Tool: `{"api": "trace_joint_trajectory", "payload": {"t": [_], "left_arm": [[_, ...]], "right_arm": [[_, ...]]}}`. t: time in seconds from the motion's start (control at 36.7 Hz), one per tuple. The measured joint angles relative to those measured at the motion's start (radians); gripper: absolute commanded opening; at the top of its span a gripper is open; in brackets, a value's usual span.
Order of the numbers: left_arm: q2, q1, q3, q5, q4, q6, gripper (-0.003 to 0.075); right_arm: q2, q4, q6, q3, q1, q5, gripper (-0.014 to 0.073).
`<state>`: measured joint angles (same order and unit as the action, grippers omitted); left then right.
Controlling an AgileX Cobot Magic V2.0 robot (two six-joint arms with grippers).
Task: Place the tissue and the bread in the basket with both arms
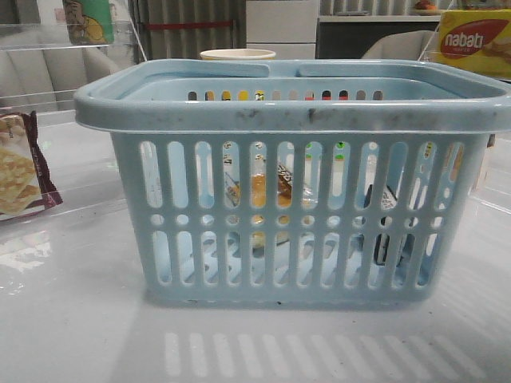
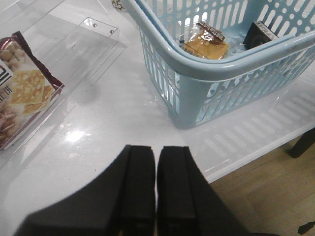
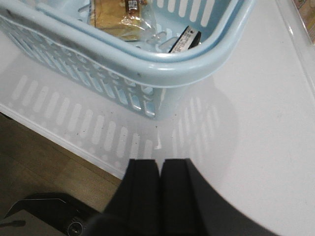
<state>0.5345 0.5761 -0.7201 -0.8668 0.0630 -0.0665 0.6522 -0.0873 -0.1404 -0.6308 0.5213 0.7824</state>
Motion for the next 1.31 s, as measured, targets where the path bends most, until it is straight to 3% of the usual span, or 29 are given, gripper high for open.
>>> {"api": "trace_joint_trajectory", "payload": {"t": [0.71, 0.93, 1.06, 1.31], "left_arm": [[-0.021, -0.011, 0.015, 0.021, 0.023, -0.002, 0.0097], [-0.146, -0.189, 0.157, 0.214, 0.09, -0.002, 0.0097], [-0.272, -0.324, 0.323, 0.405, 0.078, -0.002, 0.0097], [-0.444, -0.476, 0.563, 0.582, 0.026, -0.002, 0.0097]], "right_arm": [[0.0, 0.0, 0.0, 0.0, 0.0, 0.046, 0.0057], [0.0, 0.0, 0.0, 0.0, 0.0, 0.047, 0.0057], [0.0, 0.0, 0.0, 0.0, 0.0, 0.049, 0.0057], [0.0, 0.0, 0.0, 0.0, 0.0, 0.049, 0.0057]]}}
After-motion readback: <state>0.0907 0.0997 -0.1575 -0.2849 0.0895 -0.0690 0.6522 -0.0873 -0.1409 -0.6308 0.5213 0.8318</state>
